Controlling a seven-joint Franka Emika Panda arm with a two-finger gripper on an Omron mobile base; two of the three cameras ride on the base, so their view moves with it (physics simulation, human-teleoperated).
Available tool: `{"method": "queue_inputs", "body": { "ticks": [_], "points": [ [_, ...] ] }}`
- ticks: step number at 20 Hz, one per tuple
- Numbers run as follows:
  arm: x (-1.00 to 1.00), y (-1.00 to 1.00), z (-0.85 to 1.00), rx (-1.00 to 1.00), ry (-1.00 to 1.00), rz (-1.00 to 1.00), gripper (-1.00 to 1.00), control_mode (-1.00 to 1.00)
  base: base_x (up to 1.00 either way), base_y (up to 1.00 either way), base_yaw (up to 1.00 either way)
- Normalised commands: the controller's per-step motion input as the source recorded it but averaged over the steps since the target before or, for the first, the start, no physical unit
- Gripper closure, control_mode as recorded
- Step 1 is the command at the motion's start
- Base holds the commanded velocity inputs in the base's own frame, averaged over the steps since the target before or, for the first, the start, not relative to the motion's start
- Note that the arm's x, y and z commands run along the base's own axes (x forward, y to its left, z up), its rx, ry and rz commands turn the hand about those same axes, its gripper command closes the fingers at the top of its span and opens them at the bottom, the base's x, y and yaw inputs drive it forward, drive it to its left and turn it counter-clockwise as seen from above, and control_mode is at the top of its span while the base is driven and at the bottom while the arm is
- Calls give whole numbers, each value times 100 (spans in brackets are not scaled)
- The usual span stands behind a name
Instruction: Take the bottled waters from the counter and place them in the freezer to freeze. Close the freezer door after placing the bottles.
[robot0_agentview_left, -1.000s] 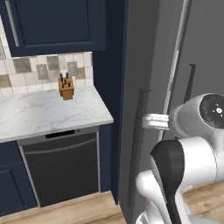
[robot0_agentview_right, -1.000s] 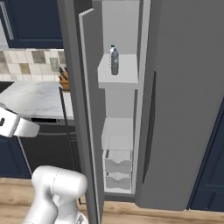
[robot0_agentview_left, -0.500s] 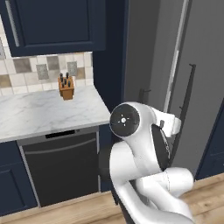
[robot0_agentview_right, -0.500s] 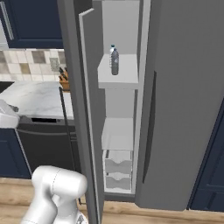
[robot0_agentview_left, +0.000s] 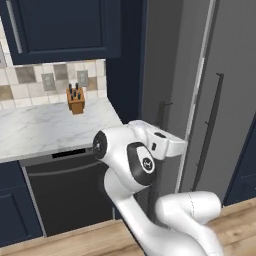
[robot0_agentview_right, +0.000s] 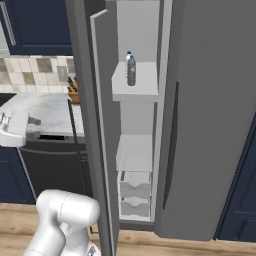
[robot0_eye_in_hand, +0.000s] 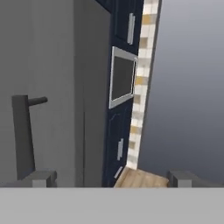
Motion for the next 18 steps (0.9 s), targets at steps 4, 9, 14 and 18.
{"method": "queue_inputs", "body": {
  "ticks": [4,9,14,18],
  "points": [
    [1,-4,-1,-2,-5,-20,-100,-100,0,0,0],
    [16,-9,0,0,0,-7,-100,-100,0,0,0],
    [38,0,0,0,2,-2,-100,-100,0,0,0],
    [46,-1,-2,0,7,-1,-100,-100,0,0,0]
  ]
}}
